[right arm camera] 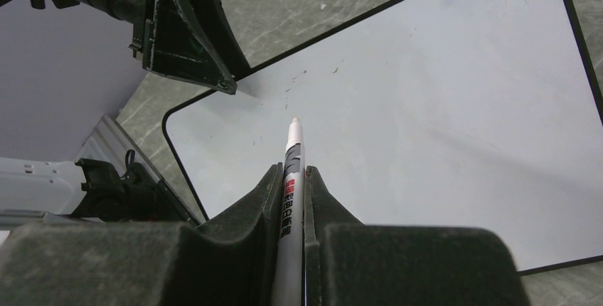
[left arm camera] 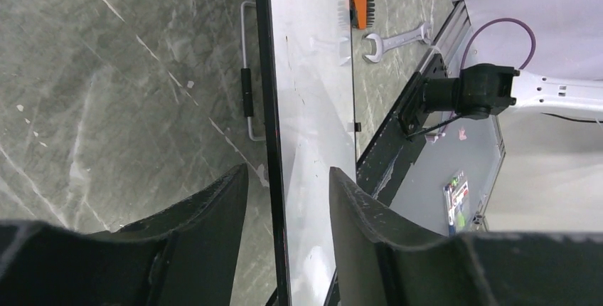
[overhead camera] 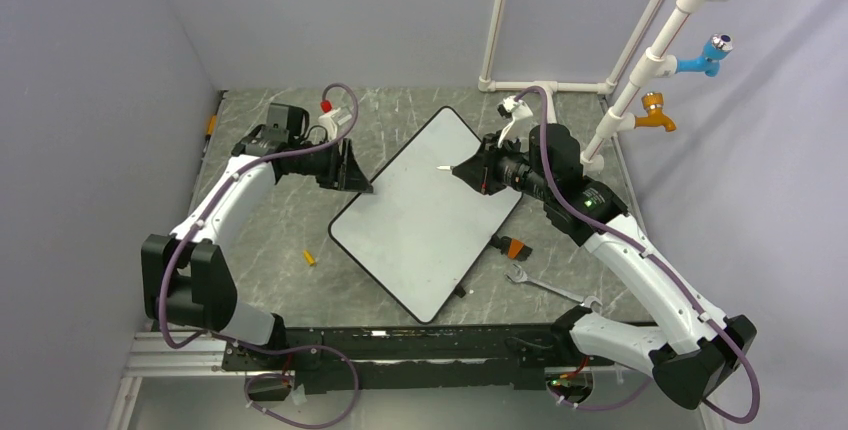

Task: Write a sentence on the whiteboard
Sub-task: Hold the whiteboard on the whiteboard stand.

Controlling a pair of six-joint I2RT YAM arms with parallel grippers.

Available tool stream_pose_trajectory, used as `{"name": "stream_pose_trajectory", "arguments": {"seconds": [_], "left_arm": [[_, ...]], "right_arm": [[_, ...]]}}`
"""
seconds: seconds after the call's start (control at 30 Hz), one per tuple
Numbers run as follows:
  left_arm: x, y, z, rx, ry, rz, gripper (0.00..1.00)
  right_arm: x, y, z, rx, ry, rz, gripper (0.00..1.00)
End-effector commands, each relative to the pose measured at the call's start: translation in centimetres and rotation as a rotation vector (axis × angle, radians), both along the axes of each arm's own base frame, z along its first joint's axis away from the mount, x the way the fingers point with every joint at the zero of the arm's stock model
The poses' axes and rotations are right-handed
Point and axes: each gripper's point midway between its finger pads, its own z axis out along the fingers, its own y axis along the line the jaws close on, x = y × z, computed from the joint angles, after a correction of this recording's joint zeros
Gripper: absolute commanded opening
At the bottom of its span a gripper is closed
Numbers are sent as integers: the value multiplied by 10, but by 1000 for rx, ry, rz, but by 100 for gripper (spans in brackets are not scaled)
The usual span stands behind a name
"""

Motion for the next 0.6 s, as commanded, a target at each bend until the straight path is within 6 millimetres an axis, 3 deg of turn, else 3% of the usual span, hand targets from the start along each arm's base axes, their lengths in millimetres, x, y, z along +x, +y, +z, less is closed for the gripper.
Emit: {"name": "stream_pose_trajectory", "arguments": {"seconds": [0.0, 0.57], "left_arm": [[-6, -7, -4, -16, 27, -30, 48], [-10, -13, -10, -8, 57, -65, 23]], "right_arm": [[3, 4, 20, 41, -58, 12, 0], [1, 3, 18, 42, -59, 13, 0]]}}
